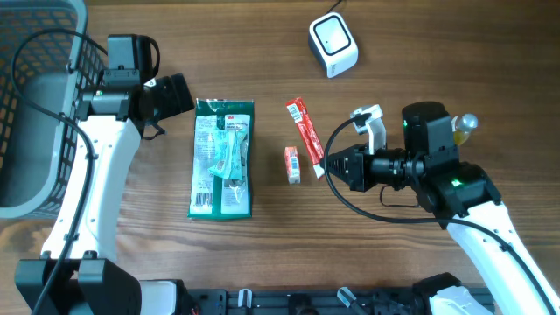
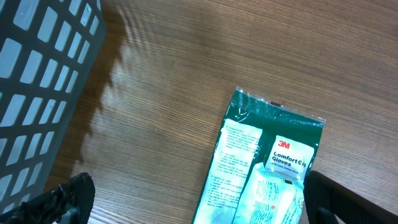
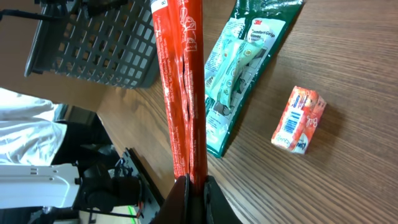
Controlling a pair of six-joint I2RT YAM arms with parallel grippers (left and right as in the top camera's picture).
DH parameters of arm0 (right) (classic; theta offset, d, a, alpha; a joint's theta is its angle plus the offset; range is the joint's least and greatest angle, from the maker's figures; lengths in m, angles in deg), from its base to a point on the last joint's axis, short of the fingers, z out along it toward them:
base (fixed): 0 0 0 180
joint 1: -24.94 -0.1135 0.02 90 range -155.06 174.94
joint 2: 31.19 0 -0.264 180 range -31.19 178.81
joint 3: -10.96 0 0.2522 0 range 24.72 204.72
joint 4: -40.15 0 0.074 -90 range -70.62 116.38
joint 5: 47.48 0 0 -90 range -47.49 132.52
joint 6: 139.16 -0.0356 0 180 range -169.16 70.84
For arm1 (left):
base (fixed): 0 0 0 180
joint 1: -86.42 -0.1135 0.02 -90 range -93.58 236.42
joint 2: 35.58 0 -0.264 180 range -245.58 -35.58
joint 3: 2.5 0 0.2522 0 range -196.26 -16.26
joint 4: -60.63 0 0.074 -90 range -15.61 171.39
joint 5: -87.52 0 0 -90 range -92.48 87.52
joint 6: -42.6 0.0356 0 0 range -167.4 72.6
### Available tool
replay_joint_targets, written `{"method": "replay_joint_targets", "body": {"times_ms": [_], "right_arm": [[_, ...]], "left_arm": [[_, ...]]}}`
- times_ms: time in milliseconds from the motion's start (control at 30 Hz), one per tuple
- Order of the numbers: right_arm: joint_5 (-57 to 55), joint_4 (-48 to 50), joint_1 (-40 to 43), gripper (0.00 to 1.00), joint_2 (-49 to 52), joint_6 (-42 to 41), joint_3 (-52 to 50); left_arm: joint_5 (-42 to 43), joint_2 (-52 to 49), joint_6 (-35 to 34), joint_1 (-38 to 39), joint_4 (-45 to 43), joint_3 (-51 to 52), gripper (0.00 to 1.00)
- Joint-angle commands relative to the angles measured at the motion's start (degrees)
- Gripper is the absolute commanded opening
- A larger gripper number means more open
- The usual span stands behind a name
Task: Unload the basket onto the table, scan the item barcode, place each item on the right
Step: 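Carry the red stick pack up to the white scanner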
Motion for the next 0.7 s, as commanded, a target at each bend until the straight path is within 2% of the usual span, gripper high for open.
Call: {"method": "replay_joint_targets", "body": {"times_ms": [0,100,233,367,500,667], "right_arm": [[-0.2,-1.2,0.1,0.04,-0.2,-3.2,3.3],[-2.8,-6.4,0.1,0.04,1.3,-2.5,8.3],[-13.3,-20.1,0.1,0.04,7.3,3.1,22.1],[-21.6,-27.9,0.1,0.04,14.6,7.9,34.2],[-32.7,-26.4,0.1,0.04,21.2,13.9,39.6],[-51.5,-17.9,0.1,0.04,27.0,14.4,39.5]], "left_arm": [[-0.3,-0.1,-0.5,-0.3,-0.1,-0.3,1.0],[-0.3,-0.1,-0.5,-0.3,-0.1,-0.3,1.0],[-0.3,-0.1,-0.5,-0.3,-0.1,-0.3,1.0],[-0.3,-0.1,-0.5,-0.3,-0.1,-0.3,1.0],[-0.3,-0.1,-0.5,-0.3,-0.2,-0.3,1.0],[-0.3,-0.1,-0.5,-0.3,-0.1,-0.3,1.0]]}}
